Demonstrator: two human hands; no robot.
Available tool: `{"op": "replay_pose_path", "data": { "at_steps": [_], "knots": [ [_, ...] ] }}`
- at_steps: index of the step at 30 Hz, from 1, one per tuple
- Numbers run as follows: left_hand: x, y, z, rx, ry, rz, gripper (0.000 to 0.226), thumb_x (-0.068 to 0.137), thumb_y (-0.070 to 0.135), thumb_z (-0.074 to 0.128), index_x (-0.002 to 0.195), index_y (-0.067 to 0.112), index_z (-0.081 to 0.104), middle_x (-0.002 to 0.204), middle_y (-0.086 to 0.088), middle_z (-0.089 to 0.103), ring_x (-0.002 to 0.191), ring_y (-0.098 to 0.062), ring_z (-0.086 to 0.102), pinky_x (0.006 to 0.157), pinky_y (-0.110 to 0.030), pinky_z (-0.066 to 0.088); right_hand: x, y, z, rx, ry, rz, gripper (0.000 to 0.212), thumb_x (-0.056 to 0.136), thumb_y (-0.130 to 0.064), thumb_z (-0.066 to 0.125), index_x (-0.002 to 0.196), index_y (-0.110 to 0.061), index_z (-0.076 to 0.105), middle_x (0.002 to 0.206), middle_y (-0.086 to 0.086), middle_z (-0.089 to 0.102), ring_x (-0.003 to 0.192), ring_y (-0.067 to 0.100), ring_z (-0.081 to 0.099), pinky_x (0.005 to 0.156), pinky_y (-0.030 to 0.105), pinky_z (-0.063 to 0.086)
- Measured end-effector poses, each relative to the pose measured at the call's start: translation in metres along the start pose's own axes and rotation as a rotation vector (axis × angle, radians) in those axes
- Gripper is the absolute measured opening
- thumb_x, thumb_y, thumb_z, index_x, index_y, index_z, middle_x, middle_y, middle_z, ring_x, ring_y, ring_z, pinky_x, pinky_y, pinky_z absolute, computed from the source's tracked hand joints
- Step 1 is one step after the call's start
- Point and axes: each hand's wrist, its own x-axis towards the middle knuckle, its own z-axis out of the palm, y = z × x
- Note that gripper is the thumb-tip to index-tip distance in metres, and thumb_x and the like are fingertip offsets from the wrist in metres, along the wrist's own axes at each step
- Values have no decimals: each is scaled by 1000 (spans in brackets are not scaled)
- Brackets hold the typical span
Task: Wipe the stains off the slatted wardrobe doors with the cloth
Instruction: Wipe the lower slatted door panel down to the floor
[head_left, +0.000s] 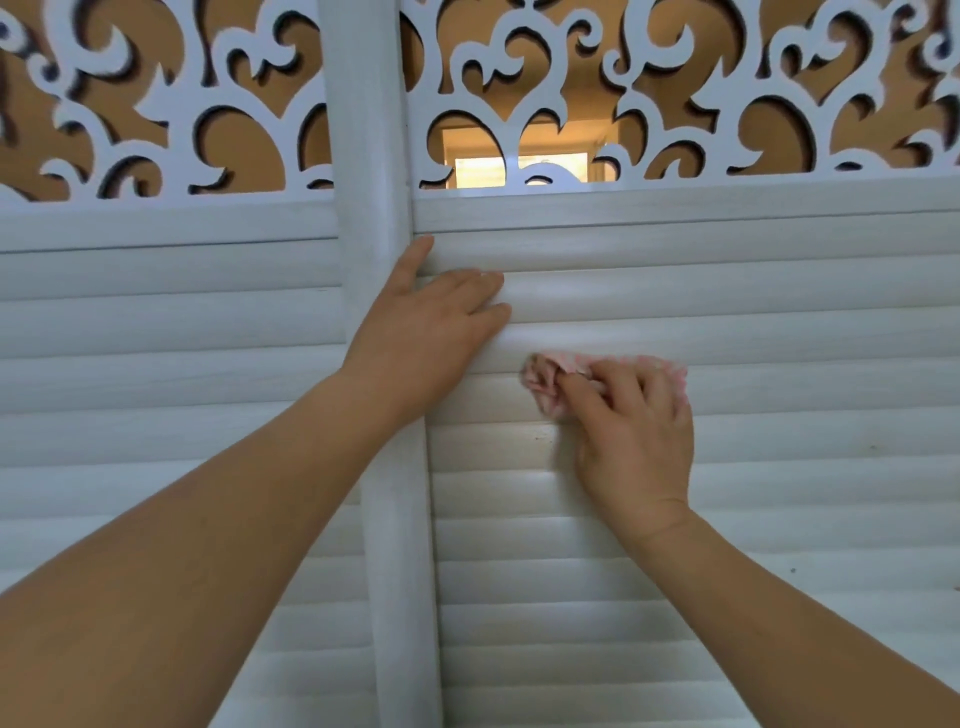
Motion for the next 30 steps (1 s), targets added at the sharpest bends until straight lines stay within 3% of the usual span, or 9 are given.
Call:
{"op": "replay_pose_path", "data": {
  "at_steps": [3, 6, 8, 11, 14, 17, 22, 26, 30],
  "knots": [
    [3, -5, -3, 31, -74, -24, 43, 78, 15, 35, 99, 13, 73, 110, -15, 68, 98, -31, 66, 99, -64, 28, -1, -29, 9, -4, -4, -63, 37, 74, -19, 44, 99, -23, 71, 105, 4, 67, 102, 29, 44, 69, 38, 43],
    [2, -7, -3, 49, -82, -23, 50, 75, 17, 29, 98, 15, 73, 109, -12, 69, 98, -29, 66, 100, -62, 26, -1, -59, 19, 35, -5, -122, 39, 74, -18, 44, 103, -24, 70, 106, 4, 66, 100, 30, 46, 71, 41, 43],
    [1, -6, -1, 53, -29, -17, 45, 77, 12, 35, 101, 14, 73, 111, -13, 68, 101, -30, 66, 102, -62, 21, -3, -73, 24, 30, -43, -161, 47, 73, -17, 41, 112, -23, 67, 109, 4, 64, 101, 30, 45, 76, 47, 44],
    [-1, -3, 4, 28, 28, -30, 39, 71, -4, 63, 106, 11, 70, 117, -15, 65, 105, -33, 63, 103, -62, 14, -15, -75, 30, 2, -73, -230, 54, 74, -15, 37, 121, -22, 63, 115, 5, 57, 102, 29, 46, 84, 54, 45],
    [-2, -1, 6, 58, 54, -53, 37, 78, 1, 49, 108, 12, 70, 117, -14, 65, 105, -31, 64, 104, -61, 15, -28, -65, 30, -19, -66, -344, 54, 75, -14, 38, 124, -20, 59, 117, 5, 50, 103, 29, 45, 96, 61, 35],
    [-4, 3, 9, 78, 66, -81, 35, 77, 0, 58, 108, 11, 70, 118, -15, 65, 104, -30, 64, 105, -60, 14, -29, -58, 25, -44, -70, -376, 52, 74, -17, 41, 121, -22, 63, 112, 3, 59, 101, 27, 46, 91, 54, 39],
    [-5, 11, 12, 162, 92, -136, 47, 79, 7, 32, 105, 11, 70, 116, -14, 66, 101, -30, 65, 101, -63, 17, -27, -29, 10, -62, -115, -312, 41, 71, -21, 50, 108, -25, 66, 104, 1, 63, 95, 28, 46, 78, 42, 34],
    [-5, 19, 17, 147, 144, -168, 37, 78, 3, 43, 104, 7, 69, 114, -16, 65, 101, -32, 64, 101, -62, 17, -33, 15, -6, -128, -126, -160, 35, 74, -26, 50, 103, -23, 69, 102, 5, 65, 98, 30, 47, 73, 37, 35],
    [-6, 23, 18, 83, 142, -185, 36, 72, -7, 68, 107, 4, 67, 117, -19, 63, 107, -35, 61, 104, -62, 15, -38, 52, -20, -181, -104, 51, 35, 77, -28, 45, 96, -16, 72, 96, 11, 66, 91, 35, 53, 73, 43, 45]
  ]
}}
